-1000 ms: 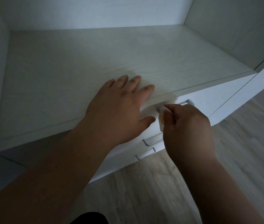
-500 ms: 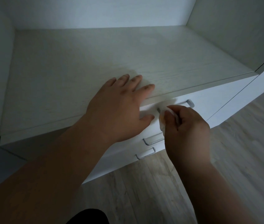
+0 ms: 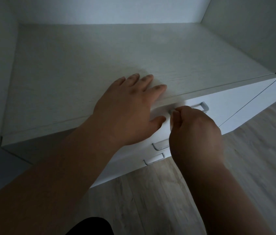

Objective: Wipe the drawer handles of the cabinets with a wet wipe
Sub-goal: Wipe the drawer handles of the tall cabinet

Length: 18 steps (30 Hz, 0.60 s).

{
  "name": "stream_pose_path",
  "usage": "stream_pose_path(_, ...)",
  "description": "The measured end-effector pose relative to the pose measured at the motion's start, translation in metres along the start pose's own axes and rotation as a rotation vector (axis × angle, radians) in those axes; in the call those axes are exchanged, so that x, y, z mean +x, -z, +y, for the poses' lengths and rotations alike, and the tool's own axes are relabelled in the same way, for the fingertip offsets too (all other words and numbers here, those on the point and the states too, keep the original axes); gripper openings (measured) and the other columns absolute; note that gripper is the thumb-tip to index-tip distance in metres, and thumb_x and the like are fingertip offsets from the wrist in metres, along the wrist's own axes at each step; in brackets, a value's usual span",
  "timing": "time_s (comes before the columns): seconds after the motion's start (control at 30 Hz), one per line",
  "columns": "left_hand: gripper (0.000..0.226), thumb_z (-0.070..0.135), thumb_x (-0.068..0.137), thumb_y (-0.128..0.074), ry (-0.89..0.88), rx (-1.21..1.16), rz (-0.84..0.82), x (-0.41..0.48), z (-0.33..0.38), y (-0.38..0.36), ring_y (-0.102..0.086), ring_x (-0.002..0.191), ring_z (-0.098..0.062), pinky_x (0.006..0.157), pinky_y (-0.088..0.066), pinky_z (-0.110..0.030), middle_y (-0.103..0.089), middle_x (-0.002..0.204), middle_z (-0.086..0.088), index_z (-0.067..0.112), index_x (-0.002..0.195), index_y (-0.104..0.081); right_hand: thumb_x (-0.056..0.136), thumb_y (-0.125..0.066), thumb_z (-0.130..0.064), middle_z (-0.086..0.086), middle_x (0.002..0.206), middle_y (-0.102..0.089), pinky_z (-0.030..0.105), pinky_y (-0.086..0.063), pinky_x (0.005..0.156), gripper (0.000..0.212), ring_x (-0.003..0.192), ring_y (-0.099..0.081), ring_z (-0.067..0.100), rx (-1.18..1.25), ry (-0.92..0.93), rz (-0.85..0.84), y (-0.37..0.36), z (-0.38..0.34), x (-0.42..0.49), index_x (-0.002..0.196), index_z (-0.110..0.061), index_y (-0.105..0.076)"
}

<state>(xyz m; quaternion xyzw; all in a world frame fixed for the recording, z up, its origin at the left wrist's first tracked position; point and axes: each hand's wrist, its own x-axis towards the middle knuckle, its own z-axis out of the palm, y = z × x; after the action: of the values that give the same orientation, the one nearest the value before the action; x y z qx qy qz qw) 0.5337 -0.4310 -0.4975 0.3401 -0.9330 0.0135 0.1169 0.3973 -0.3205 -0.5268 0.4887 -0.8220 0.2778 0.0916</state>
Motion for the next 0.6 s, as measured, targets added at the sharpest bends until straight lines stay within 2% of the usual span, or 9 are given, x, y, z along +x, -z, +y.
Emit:
stream_pose_path(0.03, 0.079, 0.075, 0.089, -0.036, 0.001, -0.003, 0.001, 0.000, 0.000, 0.000, -0.025, 0.156, -0.027, 0.127, -0.020, -0.046, -0.025, 0.171, 0.000, 0.042, 0.160, -0.025, 0.102, -0.053, -0.021, -0.007, 0.063, -0.051, 0.025, -0.031, 0.051, 0.026, 0.057, -0.048, 0.015, 0.033, -0.016, 0.002, 0.000, 0.000, 0.001, 0.078, -0.018, -0.062)
stream_pose_path(0.1, 0.079, 0.074, 0.089, -0.035, 0.002, -0.014, -0.010, -0.001, 0.000, 0.001, -0.023, 0.157, -0.025, 0.127, -0.018, -0.045, -0.022, 0.172, 0.001, 0.042, 0.161, -0.024, 0.105, -0.050, -0.024, -0.010, 0.065, -0.061, 0.029, -0.041, 0.056, 0.028, 0.061, -0.057, 0.011, 0.289, -0.108, -0.026, 0.003, 0.005, 0.000, 0.082, -0.022, -0.067)
stream_pose_path(0.17, 0.080, 0.073, 0.088, -0.035, 0.006, -0.019, -0.016, -0.001, 0.000, 0.002, -0.021, 0.158, -0.024, 0.128, -0.016, -0.043, -0.021, 0.173, 0.002, 0.042, 0.161, -0.023, 0.106, -0.052, -0.026, -0.013, 0.071, -0.066, 0.015, -0.042, 0.060, 0.024, 0.070, -0.063, 0.006, 0.484, -0.168, -0.019, 0.010, 0.012, -0.006, 0.095, -0.028, -0.074)
stream_pose_path(0.27, 0.081, 0.072, 0.086, -0.036, 0.008, -0.010, -0.014, -0.001, 0.001, 0.004, -0.023, 0.157, -0.024, 0.127, -0.016, -0.043, -0.023, 0.172, 0.002, 0.042, 0.160, -0.025, 0.105, -0.056, -0.028, -0.014, 0.091, -0.071, 0.010, -0.045, 0.075, 0.024, 0.090, -0.065, 0.002, 0.516, -0.145, -0.007, 0.009, 0.022, -0.019, 0.120, -0.032, -0.074)
stream_pose_path(0.33, 0.080, 0.070, 0.086, -0.038, 0.008, 0.000, -0.005, -0.001, 0.001, 0.003, -0.026, 0.156, -0.026, 0.126, -0.019, -0.044, -0.026, 0.171, 0.001, 0.042, 0.160, -0.028, 0.104, -0.058, -0.025, -0.012, 0.094, -0.067, 0.009, -0.044, 0.077, 0.027, 0.091, -0.064, 0.003, 0.482, -0.105, 0.029, 0.005, 0.026, -0.022, 0.126, -0.027, -0.073)
stream_pose_path(0.4, 0.080, 0.069, 0.086, -0.041, 0.006, 0.011, 0.005, -0.001, 0.001, 0.003, -0.030, 0.155, -0.028, 0.125, -0.022, -0.046, -0.030, 0.170, -0.001, 0.040, 0.159, -0.031, 0.104, -0.058, -0.021, -0.006, 0.088, -0.064, 0.008, -0.039, 0.071, 0.025, 0.082, -0.060, 0.007, 0.369, -0.048, 0.066, 0.002, 0.027, -0.017, 0.124, -0.021, -0.075)
stream_pose_path(0.5, 0.080, 0.069, 0.086, -0.042, 0.000, 0.032, 0.003, 0.000, 0.001, 0.002, -0.031, 0.154, -0.028, 0.126, -0.023, -0.047, -0.029, 0.170, -0.002, 0.039, 0.160, -0.030, 0.103, -0.051, -0.024, 0.001, 0.079, -0.062, 0.023, -0.031, 0.063, 0.027, 0.074, -0.058, 0.017, 0.186, 0.027, 0.108, 0.000, 0.018, -0.009, 0.104, -0.015, -0.077)
stream_pose_path(0.6, 0.079, 0.070, 0.089, -0.041, -0.012, 0.054, 0.007, 0.000, 0.001, 0.001, -0.031, 0.154, -0.029, 0.125, -0.026, -0.048, -0.029, 0.170, -0.003, 0.039, 0.160, -0.028, 0.101, -0.055, -0.023, -0.001, 0.079, -0.065, 0.028, -0.040, 0.064, 0.025, 0.070, -0.058, 0.016, 0.194, 0.139, 0.114, -0.003, 0.005, -0.013, 0.100, -0.014, -0.078)
